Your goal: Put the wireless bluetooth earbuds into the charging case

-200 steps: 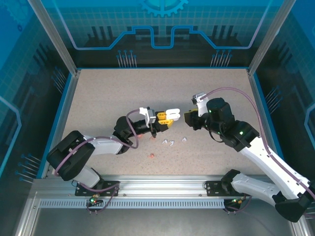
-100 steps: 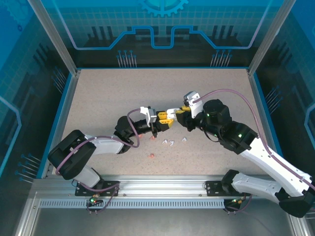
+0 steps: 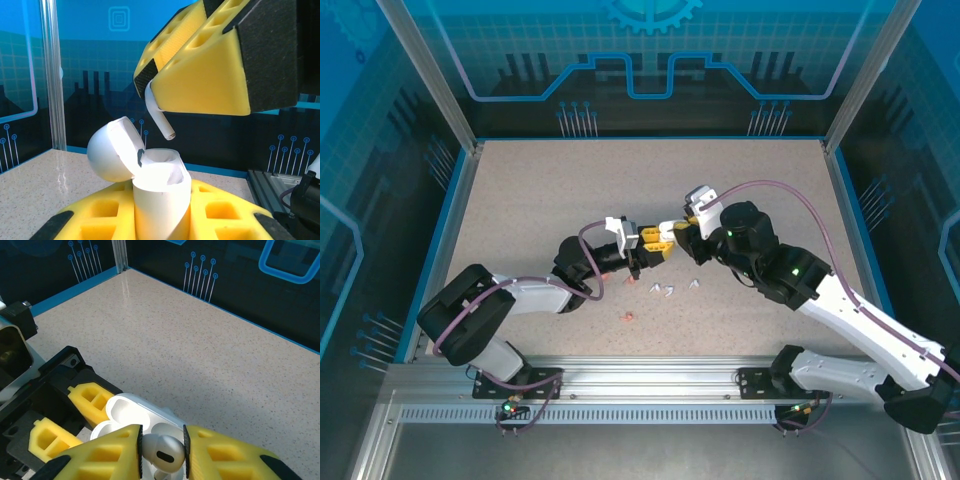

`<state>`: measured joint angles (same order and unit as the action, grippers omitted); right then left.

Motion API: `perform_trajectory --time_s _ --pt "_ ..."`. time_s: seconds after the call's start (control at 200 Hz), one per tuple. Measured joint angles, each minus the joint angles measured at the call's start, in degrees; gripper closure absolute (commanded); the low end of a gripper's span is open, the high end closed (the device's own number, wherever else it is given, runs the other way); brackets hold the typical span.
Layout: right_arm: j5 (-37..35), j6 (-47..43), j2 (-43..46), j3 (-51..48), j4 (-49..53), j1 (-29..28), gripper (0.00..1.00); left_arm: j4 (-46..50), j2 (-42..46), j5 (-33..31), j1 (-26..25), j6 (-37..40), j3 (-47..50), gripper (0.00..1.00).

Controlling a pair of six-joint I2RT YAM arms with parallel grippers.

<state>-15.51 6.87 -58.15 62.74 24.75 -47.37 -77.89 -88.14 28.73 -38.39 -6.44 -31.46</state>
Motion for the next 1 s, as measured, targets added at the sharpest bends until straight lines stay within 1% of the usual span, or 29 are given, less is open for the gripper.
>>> perform_trajectory --time_s 0.305,0.996 --pt "-2.3 -0.8 -0.1 0.0 0.0 -0.5 0.73 0.0 0.0 0.0 0.0 -0.8 0.0 1.00" --pt "-3.2 -0.9 -1.5 -1.7 -0.4 -0.8 0.73 0.0 0.0 -0.5 0.0 -1.7 0.0 1.00"
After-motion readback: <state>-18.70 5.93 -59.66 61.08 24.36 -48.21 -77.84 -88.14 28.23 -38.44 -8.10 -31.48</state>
